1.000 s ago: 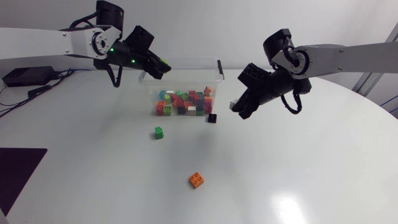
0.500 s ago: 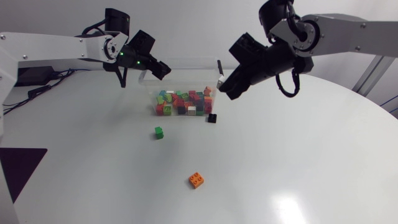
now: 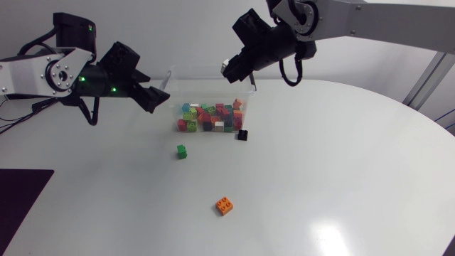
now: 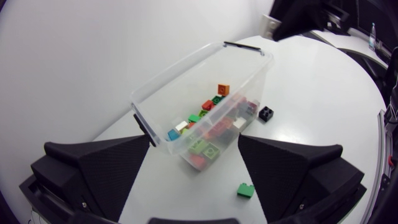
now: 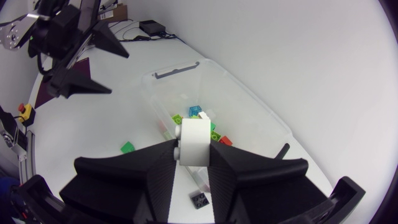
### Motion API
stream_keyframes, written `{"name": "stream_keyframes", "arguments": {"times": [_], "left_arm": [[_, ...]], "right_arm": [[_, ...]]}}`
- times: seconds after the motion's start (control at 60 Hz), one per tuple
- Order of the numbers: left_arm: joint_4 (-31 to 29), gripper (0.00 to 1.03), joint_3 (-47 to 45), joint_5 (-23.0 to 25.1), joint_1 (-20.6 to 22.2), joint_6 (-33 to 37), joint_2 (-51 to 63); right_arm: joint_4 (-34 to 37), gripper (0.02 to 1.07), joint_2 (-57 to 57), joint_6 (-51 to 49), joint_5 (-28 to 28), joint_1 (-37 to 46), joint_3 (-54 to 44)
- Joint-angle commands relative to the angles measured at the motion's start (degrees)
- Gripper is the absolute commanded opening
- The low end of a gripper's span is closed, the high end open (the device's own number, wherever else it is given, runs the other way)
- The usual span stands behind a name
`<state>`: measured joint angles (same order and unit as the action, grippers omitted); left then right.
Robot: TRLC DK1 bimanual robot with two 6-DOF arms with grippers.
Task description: Place the duplo bricks in the container
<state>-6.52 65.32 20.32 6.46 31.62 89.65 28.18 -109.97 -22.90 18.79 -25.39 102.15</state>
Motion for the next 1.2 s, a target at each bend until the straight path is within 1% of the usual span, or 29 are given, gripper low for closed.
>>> {"name": "stream_keyframes", "arguments": {"times": [0.0,0.217,0.283,0.35,0.467,0.5,0.517,0.533,0.55,0.567,0.583,0.617,0.633,0.75,0.833,1.017,1.183], "left_arm": [[-0.2,1.0,-3.6,1.3,-1.1,2.2,-1.8],[-0.8,1.0,-9.7,3.6,-2.2,7.5,-2.9],[-0.9,1.0,-10.7,3.9,-2.2,8.8,-2.6],[-1.6,1.0,-11.0,4.7,-2.2,10.3,-2.2],[-1.5,1.0,-11.4,5.6,-1.7,13.1,0.3],[-1.5,1.0,-11.4,5.7,-1.5,13.6,1.1],[-1.5,1.0,-11.4,5.8,-1.4,14.2,1.8],[-1.5,1.0,-11.4,6.0,-1.3,14.4,2.0],[-1.5,1.0,-11.5,6.1,-1.1,15.0,2.5],[-1.5,1.0,-11.6,6.1,-0.8,15.4,2.9],[-1.4,1.0,-11.8,6.2,-0.7,15.9,3.3],[-1.4,1.0,-12.0,6.1,-0.3,16.6,4.0],[-1.4,1.0,-12.1,6.2,-0.1,17.3,4.6],[-1.2,1.0,-12.8,6.6,0.8,21.3,7.4],[-1.1,1.0,-12.1,6.8,1.0,22.6,9.3],[-1.1,1.0,-9.2,7.2,1.5,24.8,15.1],[-1.1,1.0,-6.0,7.4,1.5,25.2,18.7]], "right_arm": [[-0.8,0.23,-3.9,2.1,-0.5,-0.9,4.0],[-2.9,0.23,-10.0,3.4,-1.6,-1.1,10.1],[-4.2,0.23,-11.8,3.4,-3.6,-1.2,11.4],[-5.1,0.23,-13.4,3.4,-4.5,-1.3,12.8],[-5.2,0.25,-19.0,3.5,-7.6,-1.6,18.6],[-4.8,0.32,-20.3,3.6,-8.2,-1.6,20.3],[-4.4,0.43,-21.4,3.6,-9.0,-1.7,21.8],[-4.2,0.5,-21.8,3.6,-9.4,-1.8,22.3],[-3.8,0.62,-22.2,3.6,-9.8,-1.8,23.1],[-3.7,0.7,-22.5,3.6,-10.1,-1.9,23.4],[-3.5,0.84,-22.6,3.6,-10.2,-1.9,23.8],[-3.1,1.0,-22.5,3.7,-10.3,-2.1,23.9],[-3.0,1.03,-22.2,3.7,-10.3,-2.2,23.8],[-3.0,1.03,-18.2,2.9,-10.3,-2.4,19.8],[-3.9,1.03,-13.4,2.5,-10.1,-2.2,14.1],[-6.8,1.03,-0.1,1.4,-6.9,-1.0,-3.2],[-8.7,1.03,11.8,-0.3,-5.1,-0.4,-19.9]]}}
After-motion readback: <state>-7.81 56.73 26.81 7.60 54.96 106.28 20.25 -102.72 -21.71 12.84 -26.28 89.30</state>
